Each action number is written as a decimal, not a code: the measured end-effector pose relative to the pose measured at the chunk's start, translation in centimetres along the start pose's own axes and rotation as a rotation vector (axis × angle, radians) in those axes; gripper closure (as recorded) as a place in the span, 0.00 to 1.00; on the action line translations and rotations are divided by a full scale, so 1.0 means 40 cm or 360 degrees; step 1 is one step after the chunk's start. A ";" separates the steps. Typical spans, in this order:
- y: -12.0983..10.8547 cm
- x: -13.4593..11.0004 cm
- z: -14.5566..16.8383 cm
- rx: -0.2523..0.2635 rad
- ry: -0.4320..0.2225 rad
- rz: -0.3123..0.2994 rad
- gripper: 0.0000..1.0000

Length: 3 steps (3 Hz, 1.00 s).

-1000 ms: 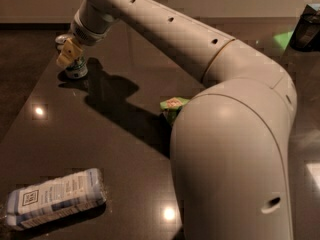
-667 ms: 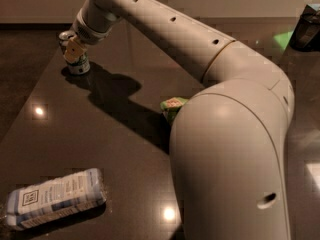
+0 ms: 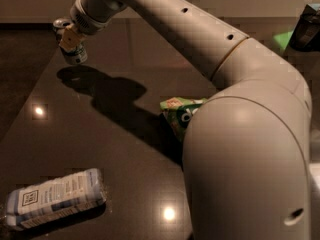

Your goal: Pick 7up can

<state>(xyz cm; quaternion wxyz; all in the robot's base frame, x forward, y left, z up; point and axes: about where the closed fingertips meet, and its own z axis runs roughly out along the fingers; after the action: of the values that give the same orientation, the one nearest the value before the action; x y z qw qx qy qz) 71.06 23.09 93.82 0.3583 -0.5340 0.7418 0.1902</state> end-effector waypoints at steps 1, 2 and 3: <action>0.017 -0.048 -0.087 -0.0024 -0.0063 -0.0033 1.00; 0.039 -0.103 -0.181 -0.0070 -0.0096 -0.0109 1.00; 0.053 -0.122 -0.237 -0.0140 -0.0105 -0.0159 1.00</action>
Offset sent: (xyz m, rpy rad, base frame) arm -0.0502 -0.0331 0.1346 0.0471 -0.0654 0.1501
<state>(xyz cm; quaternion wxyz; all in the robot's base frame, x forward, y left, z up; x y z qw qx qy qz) 66.81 20.75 103.54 0.3676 -0.5791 0.6930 0.2220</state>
